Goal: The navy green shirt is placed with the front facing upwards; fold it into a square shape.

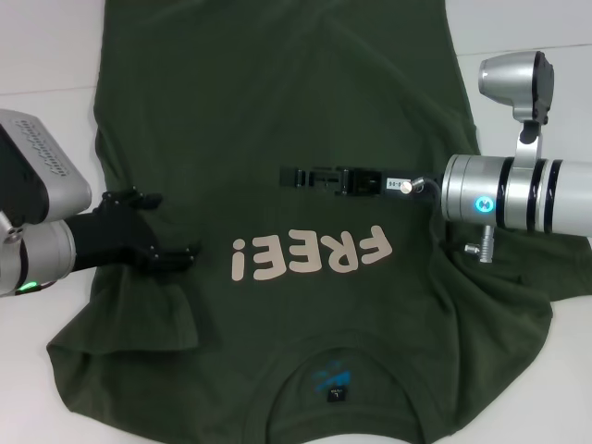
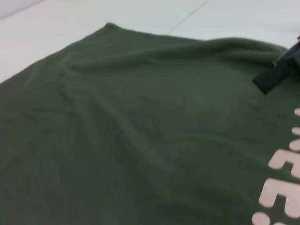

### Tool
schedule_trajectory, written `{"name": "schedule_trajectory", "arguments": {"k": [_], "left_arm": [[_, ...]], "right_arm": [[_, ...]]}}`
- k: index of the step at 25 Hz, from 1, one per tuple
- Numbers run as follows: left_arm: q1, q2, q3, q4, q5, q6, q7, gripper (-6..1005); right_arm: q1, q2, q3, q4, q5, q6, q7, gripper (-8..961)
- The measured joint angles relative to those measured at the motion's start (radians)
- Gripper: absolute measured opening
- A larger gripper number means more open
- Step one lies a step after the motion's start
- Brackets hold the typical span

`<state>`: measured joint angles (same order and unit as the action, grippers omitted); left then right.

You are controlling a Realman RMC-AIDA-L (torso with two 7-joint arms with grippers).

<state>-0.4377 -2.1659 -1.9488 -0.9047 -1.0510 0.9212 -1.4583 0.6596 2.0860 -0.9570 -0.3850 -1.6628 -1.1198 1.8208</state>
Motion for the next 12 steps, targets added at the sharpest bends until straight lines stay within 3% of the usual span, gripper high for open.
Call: {"name": "schedule_trajectory", "arguments": {"k": [12], "left_arm": [[0.008, 0.000, 0.052, -0.107, 0.144, 0.021, -0.094, 901]], "right_arm": [[0.000, 0.000, 0.011, 0.002, 0.000, 0.000, 0.000, 882]]}}
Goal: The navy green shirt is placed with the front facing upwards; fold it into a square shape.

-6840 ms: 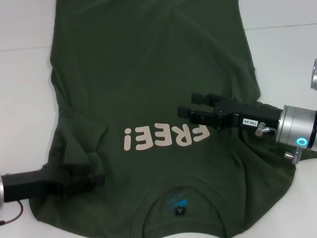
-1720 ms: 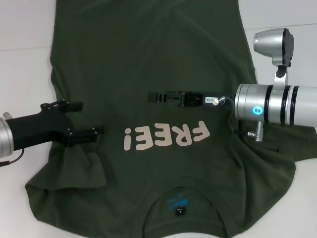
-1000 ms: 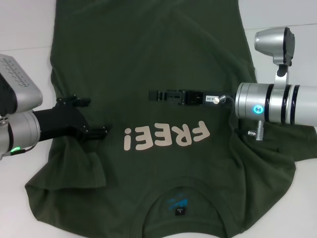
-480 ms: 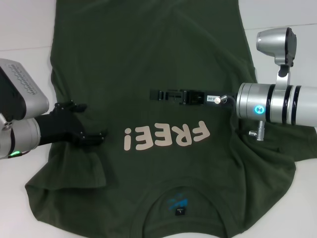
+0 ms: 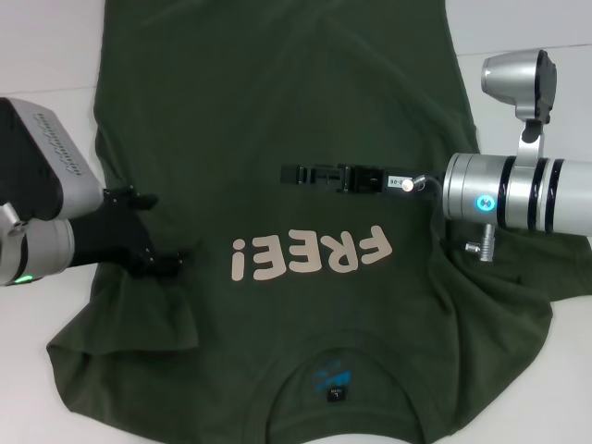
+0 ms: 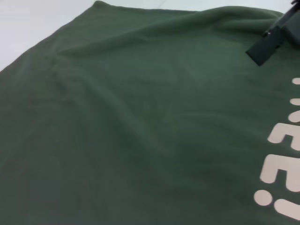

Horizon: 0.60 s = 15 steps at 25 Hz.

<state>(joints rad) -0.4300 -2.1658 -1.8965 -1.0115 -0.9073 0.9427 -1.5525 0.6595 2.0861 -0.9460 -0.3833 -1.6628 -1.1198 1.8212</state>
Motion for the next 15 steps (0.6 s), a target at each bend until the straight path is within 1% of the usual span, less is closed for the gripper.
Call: {"name": "schedule_trajectory", "arguments": {"k": [8, 15], "left_arm": [[0.006, 0.000, 0.071, -0.020, 0.009, 0.022, -0.036, 901], [-0.001, -0.003, 0.093, -0.015, 0.019, 0.004, -0.053, 901]], "right_arm": [[-0.002, 0.000, 0.005, 0.004, 0.000, 0.001, 0.000, 882], [-0.007, 0.000, 0.010, 0.004, 0.000, 0.000, 0.000, 881]]}}
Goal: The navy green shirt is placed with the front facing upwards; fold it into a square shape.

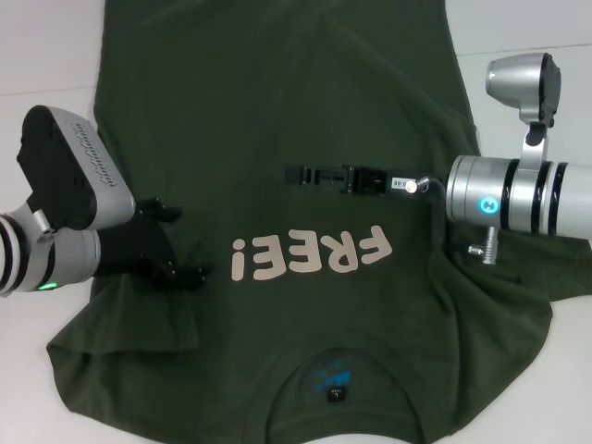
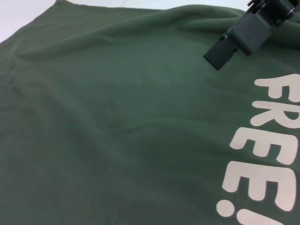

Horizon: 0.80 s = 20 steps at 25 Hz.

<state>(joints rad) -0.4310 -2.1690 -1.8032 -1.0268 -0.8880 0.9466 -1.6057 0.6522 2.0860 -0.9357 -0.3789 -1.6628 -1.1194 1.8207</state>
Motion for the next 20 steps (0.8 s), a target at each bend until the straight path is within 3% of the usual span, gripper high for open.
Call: {"name": "schedule_trajectory", "arguments": {"k": [20], "left_arm": [[-0.010, 0.000, 0.021, 0.028, 0.013, -0.093, -0.011, 900]], "right_arm": [[-0.008, 0.000, 0.002, 0.000, 0.000, -0.010, -0.011, 881]]}}
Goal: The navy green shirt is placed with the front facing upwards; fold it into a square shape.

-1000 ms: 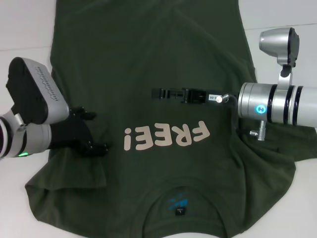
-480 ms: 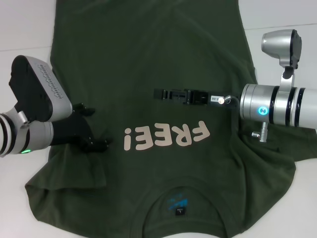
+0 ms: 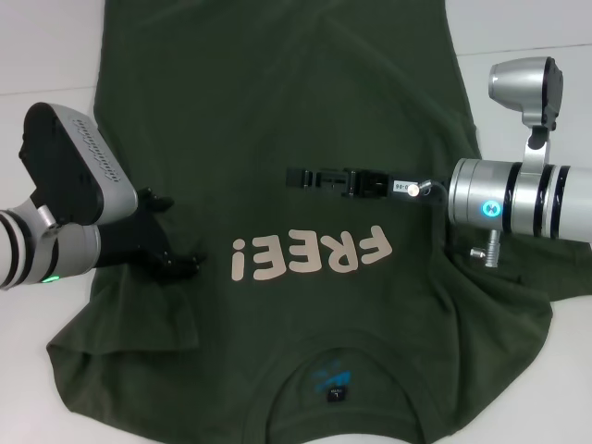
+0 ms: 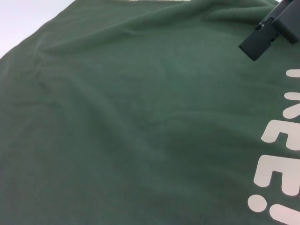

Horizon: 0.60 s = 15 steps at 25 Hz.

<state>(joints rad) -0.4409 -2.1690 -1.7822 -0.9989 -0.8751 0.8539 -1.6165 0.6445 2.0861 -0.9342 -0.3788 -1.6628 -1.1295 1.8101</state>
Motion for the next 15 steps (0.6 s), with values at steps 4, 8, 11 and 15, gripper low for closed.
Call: {"name": "schedule_trajectory", "arguments": {"k": [4, 8, 11, 15], "left_arm": [[-0.002, 0.000, 0.002, 0.003, 0.000, -0.004, 0.000, 900], [-0.004, 0.001, 0.003, 0.004, 0.000, -0.013, 0.000, 900], [-0.005, 0.001, 0.003, 0.010, 0.000, -0.028, 0.000, 900], [-0.007, 0.002, 0.003, 0.015, -0.001, -0.038, 0.000, 899]], "right_arm": [[0.000, 0.000, 0.001, 0.000, 0.000, -0.001, 0.000, 881], [0.000, 0.000, 0.002, -0.003, 0.000, -0.001, 0.000, 882], [0.000, 0.000, 0.002, -0.004, 0.000, -0.001, 0.000, 882], [0.000, 0.000, 0.002, -0.004, 0.000, -0.001, 0.000, 882]]}}
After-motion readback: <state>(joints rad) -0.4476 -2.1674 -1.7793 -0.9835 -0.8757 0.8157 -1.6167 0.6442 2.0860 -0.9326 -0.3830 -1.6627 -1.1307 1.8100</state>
